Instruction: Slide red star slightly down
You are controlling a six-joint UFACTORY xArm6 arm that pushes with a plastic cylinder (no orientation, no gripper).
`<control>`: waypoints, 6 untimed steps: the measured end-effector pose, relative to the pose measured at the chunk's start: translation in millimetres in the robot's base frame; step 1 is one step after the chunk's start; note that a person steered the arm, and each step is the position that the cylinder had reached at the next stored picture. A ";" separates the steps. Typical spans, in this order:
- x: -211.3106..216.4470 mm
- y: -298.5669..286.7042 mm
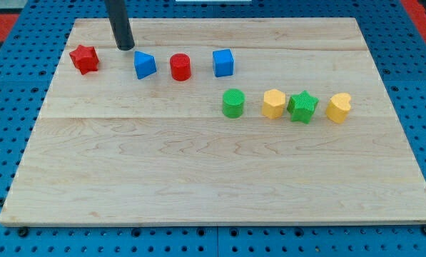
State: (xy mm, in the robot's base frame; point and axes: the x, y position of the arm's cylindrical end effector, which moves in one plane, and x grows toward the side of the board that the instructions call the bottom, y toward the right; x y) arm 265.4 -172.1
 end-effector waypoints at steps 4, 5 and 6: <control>20.8 -36.0; 20.7 -32.3; 16.5 -17.9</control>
